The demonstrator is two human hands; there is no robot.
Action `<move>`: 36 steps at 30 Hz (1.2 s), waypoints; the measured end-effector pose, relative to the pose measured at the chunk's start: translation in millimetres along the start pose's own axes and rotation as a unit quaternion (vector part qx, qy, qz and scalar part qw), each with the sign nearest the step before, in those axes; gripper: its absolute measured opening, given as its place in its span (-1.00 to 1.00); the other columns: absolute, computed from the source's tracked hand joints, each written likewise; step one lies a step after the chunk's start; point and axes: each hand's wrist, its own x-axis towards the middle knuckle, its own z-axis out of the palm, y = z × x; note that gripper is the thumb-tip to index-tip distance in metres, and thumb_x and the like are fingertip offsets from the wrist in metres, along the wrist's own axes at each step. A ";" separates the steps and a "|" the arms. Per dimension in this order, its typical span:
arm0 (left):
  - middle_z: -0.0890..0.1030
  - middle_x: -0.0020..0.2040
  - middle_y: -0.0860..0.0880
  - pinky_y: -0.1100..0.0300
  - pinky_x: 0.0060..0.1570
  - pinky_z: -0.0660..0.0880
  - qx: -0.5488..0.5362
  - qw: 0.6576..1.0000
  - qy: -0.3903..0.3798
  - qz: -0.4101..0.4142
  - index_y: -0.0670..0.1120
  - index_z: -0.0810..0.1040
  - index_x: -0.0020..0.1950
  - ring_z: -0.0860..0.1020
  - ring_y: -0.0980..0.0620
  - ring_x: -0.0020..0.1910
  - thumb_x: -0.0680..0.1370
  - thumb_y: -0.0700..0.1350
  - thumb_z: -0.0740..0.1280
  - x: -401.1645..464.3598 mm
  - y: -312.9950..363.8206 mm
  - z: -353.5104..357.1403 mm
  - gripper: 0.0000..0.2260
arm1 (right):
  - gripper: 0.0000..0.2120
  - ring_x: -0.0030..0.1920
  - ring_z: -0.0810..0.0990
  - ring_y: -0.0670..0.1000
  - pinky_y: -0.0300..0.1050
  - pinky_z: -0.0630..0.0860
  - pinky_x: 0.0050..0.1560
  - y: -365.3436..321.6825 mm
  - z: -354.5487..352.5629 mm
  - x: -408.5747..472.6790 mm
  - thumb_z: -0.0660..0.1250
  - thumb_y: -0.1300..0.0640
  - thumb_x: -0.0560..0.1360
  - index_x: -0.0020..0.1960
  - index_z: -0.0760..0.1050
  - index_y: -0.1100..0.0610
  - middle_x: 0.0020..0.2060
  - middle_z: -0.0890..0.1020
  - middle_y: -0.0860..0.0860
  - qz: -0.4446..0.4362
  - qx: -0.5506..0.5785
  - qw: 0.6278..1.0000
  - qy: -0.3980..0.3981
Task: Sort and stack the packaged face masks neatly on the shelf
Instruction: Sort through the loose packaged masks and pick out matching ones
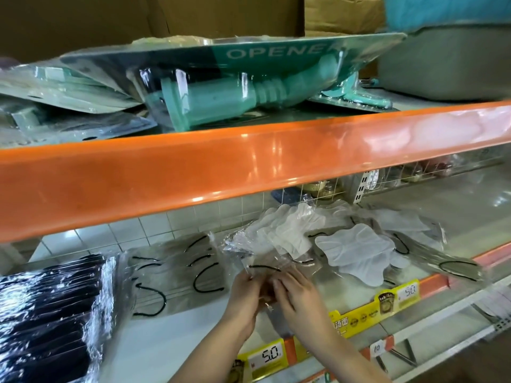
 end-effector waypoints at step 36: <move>0.56 -0.26 -0.06 0.23 -0.36 0.45 0.172 0.911 0.327 0.180 -0.12 0.53 -0.07 0.50 -0.01 -0.29 0.60 -0.33 0.17 -32.1 13.9 -141.9 -0.80 | -0.64 0.40 0.18 0.20 0.07 0.28 0.31 15.2 -29.1 29.3 0.16 0.17 0.56 0.35 0.34 0.12 0.38 0.26 0.14 0.280 -0.282 0.872 -0.285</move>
